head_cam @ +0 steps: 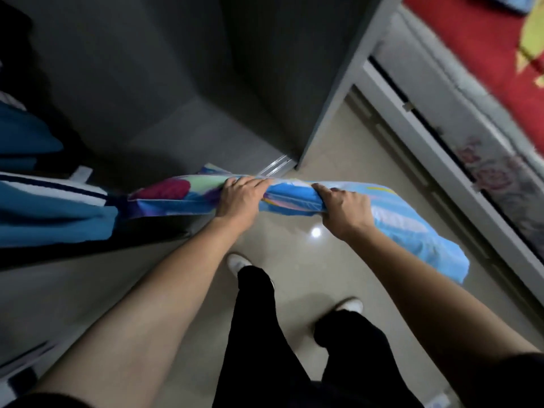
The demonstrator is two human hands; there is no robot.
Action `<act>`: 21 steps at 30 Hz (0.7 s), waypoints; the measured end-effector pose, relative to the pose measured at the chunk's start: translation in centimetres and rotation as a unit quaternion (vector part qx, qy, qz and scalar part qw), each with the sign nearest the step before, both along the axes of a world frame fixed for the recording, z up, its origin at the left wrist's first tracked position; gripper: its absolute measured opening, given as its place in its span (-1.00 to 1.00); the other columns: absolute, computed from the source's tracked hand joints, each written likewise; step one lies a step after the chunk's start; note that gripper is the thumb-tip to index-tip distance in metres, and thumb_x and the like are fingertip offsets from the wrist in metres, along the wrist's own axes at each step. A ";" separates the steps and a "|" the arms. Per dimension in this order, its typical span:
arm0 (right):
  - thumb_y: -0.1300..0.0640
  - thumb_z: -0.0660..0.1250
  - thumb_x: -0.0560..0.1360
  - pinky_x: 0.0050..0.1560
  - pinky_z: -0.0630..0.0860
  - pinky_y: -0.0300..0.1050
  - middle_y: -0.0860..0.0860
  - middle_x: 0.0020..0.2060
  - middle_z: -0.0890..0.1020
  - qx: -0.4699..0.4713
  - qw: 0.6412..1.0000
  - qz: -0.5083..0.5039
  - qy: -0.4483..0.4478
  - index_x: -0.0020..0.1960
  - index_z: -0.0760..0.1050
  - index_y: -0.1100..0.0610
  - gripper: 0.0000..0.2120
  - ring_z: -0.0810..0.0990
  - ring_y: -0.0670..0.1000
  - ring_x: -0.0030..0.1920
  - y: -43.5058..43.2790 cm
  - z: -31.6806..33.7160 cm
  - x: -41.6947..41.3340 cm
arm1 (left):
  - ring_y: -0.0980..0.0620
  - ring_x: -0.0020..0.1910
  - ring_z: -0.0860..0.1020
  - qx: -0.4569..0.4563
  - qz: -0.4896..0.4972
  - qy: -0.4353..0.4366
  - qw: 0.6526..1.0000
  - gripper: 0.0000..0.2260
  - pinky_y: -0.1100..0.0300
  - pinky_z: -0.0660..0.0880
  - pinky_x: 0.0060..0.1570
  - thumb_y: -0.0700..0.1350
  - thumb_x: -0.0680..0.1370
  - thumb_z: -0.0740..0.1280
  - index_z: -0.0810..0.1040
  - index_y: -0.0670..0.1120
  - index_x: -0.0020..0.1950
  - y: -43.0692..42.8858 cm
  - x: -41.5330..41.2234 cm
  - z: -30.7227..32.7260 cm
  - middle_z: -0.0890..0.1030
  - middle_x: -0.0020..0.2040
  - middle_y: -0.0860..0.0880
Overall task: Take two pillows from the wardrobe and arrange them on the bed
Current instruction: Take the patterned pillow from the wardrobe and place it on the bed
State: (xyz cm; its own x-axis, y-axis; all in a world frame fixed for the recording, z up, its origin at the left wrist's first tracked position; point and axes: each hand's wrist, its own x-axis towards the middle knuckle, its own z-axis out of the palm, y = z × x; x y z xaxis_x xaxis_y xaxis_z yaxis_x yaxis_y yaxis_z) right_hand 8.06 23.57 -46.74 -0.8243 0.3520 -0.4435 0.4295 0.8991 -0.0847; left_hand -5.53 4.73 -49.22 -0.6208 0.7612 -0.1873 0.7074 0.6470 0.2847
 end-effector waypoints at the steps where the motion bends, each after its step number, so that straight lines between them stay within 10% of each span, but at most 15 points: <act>1: 0.09 0.33 0.45 -0.07 0.46 -0.04 -0.01 0.21 0.63 0.001 1.000 -0.008 0.006 0.49 0.28 -0.13 -0.37 0.62 0.17 0.12 1.0 0.7 1.2 | -0.09 0.23 0.52 -0.004 -0.007 0.004 1.000 -0.62 0.02 0.35 0.21 -0.16 0.55 0.27 0.48 -0.01 0.37 1.2 0.9 0.7 0.61 0.25 -0.03; 7: 0.10 0.35 0.40 -0.17 0.38 -0.06 -0.06 0.17 0.65 0.001 0.995 -0.055 0.078 0.44 0.37 -0.14 -0.39 0.64 0.14 0.10 9.1 5.4 11.8 | -0.16 0.22 0.53 0.067 -0.039 0.080 0.994 -0.59 -0.09 0.40 0.19 -0.06 0.50 0.33 0.49 -0.10 0.35 8.8 10.1 4.8 0.57 0.28 -0.11; 12: 0.06 0.40 0.37 -0.18 0.47 -0.05 -0.05 0.10 0.69 0.031 0.987 -0.091 0.127 0.38 0.45 -0.17 -0.42 0.66 0.13 0.04 17.6 12.6 22.3 | -0.14 0.52 0.19 -0.023 -0.120 0.092 0.988 0.06 -0.20 0.11 0.46 0.38 0.24 0.43 0.04 0.00 0.58 16.1 18.6 9.4 0.19 0.56 -0.12; 15: -0.06 0.42 0.40 -0.12 0.48 -0.07 -0.11 0.13 0.68 0.074 0.984 -0.094 0.133 0.40 0.42 -0.22 -0.43 0.66 0.07 0.06 22.6 17.2 28.0 | -0.15 0.50 0.22 -0.022 -0.092 0.086 0.992 -0.03 -0.16 0.13 0.44 0.29 0.36 0.42 -0.07 0.08 0.58 22.6 21.5 12.8 0.24 0.54 -0.10; 21: 0.00 0.35 0.42 -0.08 0.49 -0.07 -0.16 0.20 0.63 0.139 0.965 -0.151 0.162 0.44 0.34 -0.27 -0.39 0.64 0.04 0.12 30.0 25.2 34.7 | -0.16 -0.01 0.57 0.017 -0.143 0.136 0.980 -0.65 0.02 0.50 -0.11 -0.03 0.39 0.36 0.45 -0.03 0.16 33.7 25.1 21.8 0.61 0.02 -0.06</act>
